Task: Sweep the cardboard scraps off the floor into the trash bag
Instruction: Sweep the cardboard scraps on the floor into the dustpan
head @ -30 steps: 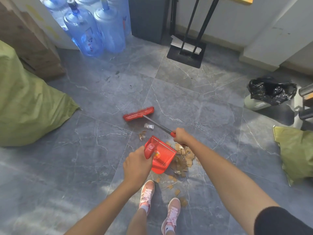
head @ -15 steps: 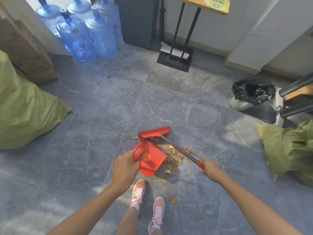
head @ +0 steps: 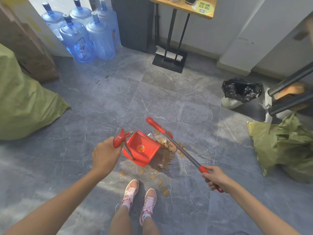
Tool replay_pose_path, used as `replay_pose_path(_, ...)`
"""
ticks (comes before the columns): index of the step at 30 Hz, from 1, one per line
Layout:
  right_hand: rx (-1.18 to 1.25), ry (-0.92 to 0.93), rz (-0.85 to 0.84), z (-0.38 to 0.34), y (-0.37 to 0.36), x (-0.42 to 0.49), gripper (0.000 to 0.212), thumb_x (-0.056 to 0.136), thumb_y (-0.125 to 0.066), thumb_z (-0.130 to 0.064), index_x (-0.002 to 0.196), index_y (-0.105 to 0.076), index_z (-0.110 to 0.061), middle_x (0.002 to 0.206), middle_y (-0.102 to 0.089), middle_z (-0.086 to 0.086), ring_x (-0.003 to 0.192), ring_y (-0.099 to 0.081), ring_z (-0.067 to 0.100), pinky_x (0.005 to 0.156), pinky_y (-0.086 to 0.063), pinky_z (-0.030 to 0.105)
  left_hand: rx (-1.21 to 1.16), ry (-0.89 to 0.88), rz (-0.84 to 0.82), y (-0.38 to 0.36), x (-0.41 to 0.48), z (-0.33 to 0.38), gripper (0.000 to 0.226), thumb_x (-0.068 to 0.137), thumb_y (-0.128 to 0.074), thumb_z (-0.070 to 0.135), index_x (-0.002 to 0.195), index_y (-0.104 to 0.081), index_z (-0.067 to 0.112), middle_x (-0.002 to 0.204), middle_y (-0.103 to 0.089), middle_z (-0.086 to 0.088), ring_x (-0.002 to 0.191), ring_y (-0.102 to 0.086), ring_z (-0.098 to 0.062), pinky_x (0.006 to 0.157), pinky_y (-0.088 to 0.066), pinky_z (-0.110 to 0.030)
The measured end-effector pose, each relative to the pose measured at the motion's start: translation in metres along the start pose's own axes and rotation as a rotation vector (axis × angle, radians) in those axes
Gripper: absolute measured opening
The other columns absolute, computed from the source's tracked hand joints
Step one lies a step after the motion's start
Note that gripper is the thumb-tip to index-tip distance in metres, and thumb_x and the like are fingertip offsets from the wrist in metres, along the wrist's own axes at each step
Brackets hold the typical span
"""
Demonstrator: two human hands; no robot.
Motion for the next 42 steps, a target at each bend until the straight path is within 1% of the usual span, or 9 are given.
replay_pose_path(3,0.089,-0.020,-0.029,0.004,-0.003,-0.020,0.050,0.086,-0.065,-0.004,0.132,-0.051,-0.014,0.059,-0.040,0.007,0.035,-0.033,0.010,0.037,-0.032,0.018,0.010,0.006,0.035,0.013,-0.001,0.001,0.033,0.087,-0.055,0.047,0.073,-0.058,0.017,0.072,-0.065,-0.013,0.076,-0.061,-0.038,0.061,-0.038,-0.034)
replay_pose_path(7,0.217,-0.094,-0.065,0.005,-0.009,-0.039,0.041,0.090,-0.053,0.003,0.128,-0.053,-0.012,0.062,-0.040,0.006,0.032,-0.033,0.007,0.032,-0.031,0.015,0.015,-0.009,0.081,0.027,0.005,-0.002,0.034,0.087,-0.055,0.046,0.076,-0.061,0.015,0.072,-0.064,-0.016,0.077,-0.061,-0.041,0.061,-0.038,-0.035)
replay_pose_path(11,0.340,-0.170,-0.105,0.004,-0.021,-0.056,0.027,0.094,-0.045,0.004,0.115,-0.055,-0.008,0.063,-0.040,0.006,0.028,-0.033,0.004,0.028,-0.032,0.012,0.031,-0.022,0.134,0.034,0.012,-0.008,0.036,0.087,-0.054,0.048,0.078,-0.060,0.013,0.078,-0.066,-0.021,0.078,-0.062,-0.043,0.061,-0.039,-0.038)
replay_pose_path(19,0.443,-0.267,-0.209,0.011,-0.069,-0.063,0.013,0.093,-0.047,0.003,0.103,-0.047,-0.006,0.061,-0.040,0.007,0.027,-0.034,0.004,0.025,-0.030,0.013,0.004,-0.040,0.192,0.048,0.019,-0.003,0.034,0.087,-0.055,0.043,0.079,-0.059,0.010,0.080,-0.065,-0.025,0.079,-0.060,-0.045,0.062,-0.036,-0.037)
replay_pose_path(23,0.406,-0.289,-0.276,0.009,-0.096,-0.064,0.008,0.093,-0.045,0.001,0.095,-0.044,-0.007,0.061,-0.040,0.006,0.027,-0.033,0.003,0.025,-0.029,0.012,0.011,-0.054,0.214,0.049,0.024,0.005,0.035,0.088,-0.055,0.042,0.084,-0.060,0.008,0.080,-0.065,-0.025,0.079,-0.060,-0.045,0.062,-0.035,-0.036)
replay_pose_path(27,0.363,-0.307,-0.363,0.005,-0.119,-0.063,0.007,0.094,-0.044,-0.001,0.091,-0.045,-0.006,0.049,-0.046,0.004,0.027,-0.033,0.003,0.026,-0.028,0.011,-0.007,-0.089,0.218,0.045,0.025,0.012,0.036,0.089,-0.056,0.042,0.082,-0.060,0.007,0.077,-0.065,-0.024,0.075,-0.059,-0.045,0.060,-0.034,-0.035)
replay_pose_path(33,0.231,-0.327,-0.426,-0.003,-0.152,-0.049,0.004,0.093,-0.045,-0.004,0.095,-0.043,-0.006,0.064,-0.044,0.004,0.028,-0.034,0.002,0.027,-0.030,0.011,-0.008,-0.114,0.209,0.033,0.028,0.017,0.035,0.088,-0.056,0.045,0.080,-0.057,0.012,0.073,-0.065,-0.021,0.072,-0.060,-0.043,0.059,-0.037,-0.037)
replay_pose_path(39,0.187,-0.393,-0.425,0.000,-0.171,-0.021,0.011,0.094,-0.048,-0.006,0.084,-0.044,-0.007,0.054,-0.047,0.003,0.026,-0.034,0.003,0.029,-0.031,0.010,-0.004,-0.111,0.181,0.016,0.028,0.018,0.039,0.088,-0.055,0.048,0.077,-0.055,0.011,0.071,-0.064,-0.020,0.070,-0.059,-0.042,0.058,-0.038,-0.038)
replay_pose_path(42,0.166,-0.419,-0.397,0.007,-0.161,-0.005,0.012,0.093,-0.049,-0.007,0.082,-0.045,-0.007,0.059,-0.046,0.003,0.025,-0.034,0.003,0.027,-0.031,0.012,-0.025,-0.090,0.178,0.008,0.027,0.018,0.038,0.088,-0.056,0.047,0.075,-0.054,0.011,0.071,-0.064,-0.019,0.069,-0.059,-0.041,0.059,-0.038,-0.038)
Point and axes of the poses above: each hand's wrist, its own x-axis towards the middle knuckle, its own y-axis out of the back of the hand, z = x × y, the point moved 1 cm from there along x, towards the middle knuckle
